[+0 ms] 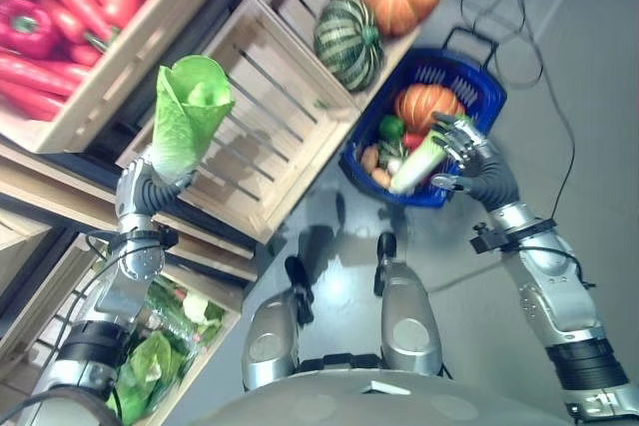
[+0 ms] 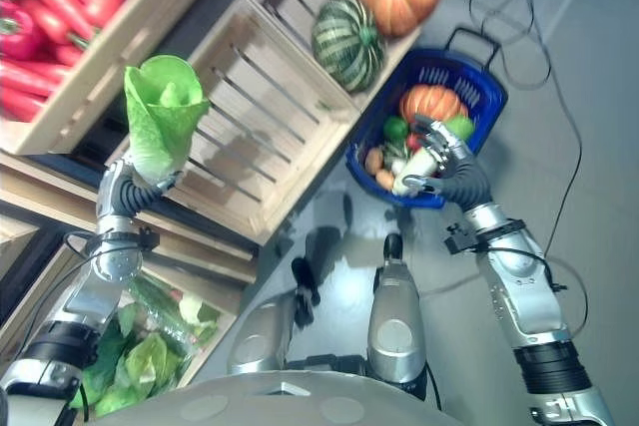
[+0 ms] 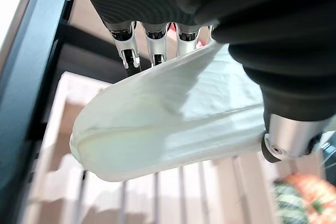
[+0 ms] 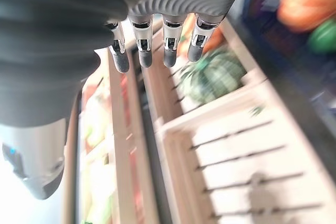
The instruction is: Pick up fruits and vegetables into the basket
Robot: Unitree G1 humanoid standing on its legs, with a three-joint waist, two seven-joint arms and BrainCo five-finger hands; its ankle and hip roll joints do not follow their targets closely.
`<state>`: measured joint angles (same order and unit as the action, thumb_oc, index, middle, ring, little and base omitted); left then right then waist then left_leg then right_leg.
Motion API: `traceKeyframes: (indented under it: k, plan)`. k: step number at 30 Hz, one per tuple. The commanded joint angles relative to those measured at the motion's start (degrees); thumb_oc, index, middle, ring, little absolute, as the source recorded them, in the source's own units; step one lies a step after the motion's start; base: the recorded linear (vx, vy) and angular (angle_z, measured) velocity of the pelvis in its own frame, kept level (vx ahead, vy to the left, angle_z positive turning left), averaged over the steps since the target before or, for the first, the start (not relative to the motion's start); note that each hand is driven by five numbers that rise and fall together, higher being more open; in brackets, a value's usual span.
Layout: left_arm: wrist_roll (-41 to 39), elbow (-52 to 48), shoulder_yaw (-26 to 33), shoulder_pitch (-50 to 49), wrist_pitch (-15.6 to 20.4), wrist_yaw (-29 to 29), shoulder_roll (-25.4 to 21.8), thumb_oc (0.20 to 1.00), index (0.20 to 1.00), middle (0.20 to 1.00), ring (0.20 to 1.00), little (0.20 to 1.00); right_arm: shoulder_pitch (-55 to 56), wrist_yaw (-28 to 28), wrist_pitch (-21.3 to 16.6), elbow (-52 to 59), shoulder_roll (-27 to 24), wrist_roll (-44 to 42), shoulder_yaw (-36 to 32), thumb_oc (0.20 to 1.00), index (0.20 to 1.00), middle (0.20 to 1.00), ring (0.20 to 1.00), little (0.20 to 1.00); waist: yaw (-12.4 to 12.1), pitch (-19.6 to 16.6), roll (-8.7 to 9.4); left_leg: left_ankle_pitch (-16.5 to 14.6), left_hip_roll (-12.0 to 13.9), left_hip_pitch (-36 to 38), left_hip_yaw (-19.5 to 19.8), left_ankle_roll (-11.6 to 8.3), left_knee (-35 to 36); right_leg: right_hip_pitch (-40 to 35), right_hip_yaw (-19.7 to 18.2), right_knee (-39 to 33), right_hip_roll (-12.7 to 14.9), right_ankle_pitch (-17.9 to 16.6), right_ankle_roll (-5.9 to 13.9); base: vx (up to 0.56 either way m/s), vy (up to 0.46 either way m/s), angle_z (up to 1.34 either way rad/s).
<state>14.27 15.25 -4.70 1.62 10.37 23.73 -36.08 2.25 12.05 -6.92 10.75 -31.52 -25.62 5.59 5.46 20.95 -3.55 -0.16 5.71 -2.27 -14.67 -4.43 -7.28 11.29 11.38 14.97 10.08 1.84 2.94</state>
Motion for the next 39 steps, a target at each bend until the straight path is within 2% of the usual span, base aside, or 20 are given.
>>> traceKeyframes:
  k: [1, 6, 15, 20, 26, 31, 39]
  plan:
    - [2.54, -5.46, 0.95, -0.07, 4.08, -3.24, -2.43, 0.2, 0.2, 0.2, 0.2, 0.2, -0.61, 1.87, 1.52, 5.19, 2.08, -1.3, 3.78, 1.0, 1.0, 1.0, 1.0, 1.0, -0.83, -7.19, 3.05, -5.93, -3.54, -1.95, 0.64, 2.27, -3.95, -6.21, 0.29, -8.73, 2.26, -1.26, 4.88, 0.12, -0.079, 0.18]
    - [2.84, -8.46, -4.03, 3.62, 3.25, -8.44, -1.78, 0.2, 0.2, 0.2, 0.2, 0.2, -6.92, -0.93, 4.69, 6.75, 1.98, 0.79, 10.3, 1.0, 1.0, 1.0, 1.0, 1.0, -2.79, -9.54, 3.87, -6.3, -3.11, 1.17, 1.04, 2.2, -2.5, -9.16, 1.21, -9.88, 2.16, -1.7, 5.52, 0.07, -0.081, 0.1]
    - [3.78, -9.07, -11.17, 9.18, 2.65, -11.84, -0.14, 0.2, 0.2, 0.2, 0.2, 0.2, -15.99, -4.08, 11.01, 7.32, 3.09, -0.66, 17.28, 1.0, 1.0, 1.0, 1.0, 1.0, -4.39, -12.71, 5.32, -5.72, -2.34, 5.52, 0.84, 1.57, 1.67, -12.13, 2.2, -12.62, 2.15, -3.17, 6.8, 0.01, -0.05, 0.04]
    - [5.03, -8.65, -14.23, 11.1, 1.84, -11.91, 1.46, 0.2, 0.2, 0.2, 0.2, 0.2, -18.75, -6.58, 12.2, 6.69, 4.38, -1.31, 19.33, 1.0, 1.0, 1.0, 1.0, 1.0, -4.71, -13.76, 5.72, -5.84, -1.97, 6.91, 0.5, 1.41, 2.59, -12.94, 2.5, -13.14, 2.09, -3.34, 6.98, 0.01, -0.019, 0.09]
    - [4.27, -7.98, -18.0, 13.41, -0.75, -11.63, 3.73, 0.2, 0.2, 0.2, 0.2, 0.2, -21.77, -11.68, 13.88, 4.92, 6.81, -1.37, 21.42, 1.0, 1.0, 1.0, 1.0, 1.0, -4.86, -14.64, 6.06, -6.42, -1.58, 8.26, -0.04, 1.37, 3.0, -13.6, 2.76, -13.37, 2.34, -3.45, 7.18, 0.0, -0.005, 0.02]
    - [4.78, -7.61, -20.49, 14.8, -1.86, -11.2, 5.18, 0.2, 0.2, 0.2, 0.2, 0.2, -23.21, -13.22, 14.27, 3.53, 8.57, -2.29, 23.17, 1.0, 1.0, 1.0, 1.0, 1.0, -5.0, -14.87, 6.29, -6.97, -1.59, 8.69, -0.16, 1.54, 2.84, -13.97, 2.75, -13.52, 2.52, -3.42, 7.23, 0.0, 0.002, 0.02]
    - [7.88, -7.16, -24.79, 18.31, -5.07, -7.09, 7.59, 0.2, 0.2, 0.2, 0.2, 0.2, -24.52, -16.98, 14.88, 0.97, 11.42, -2.65, 25.87, 1.0, 1.0, 1.0, 1.0, 1.0, -4.86, -15.32, 6.51, -7.36, -1.64, 9.31, -0.1, 1.67, 3.31, -14.34, 2.75, -13.67, 2.78, -3.33, 7.44, 0.0, 0.0, 0.0]
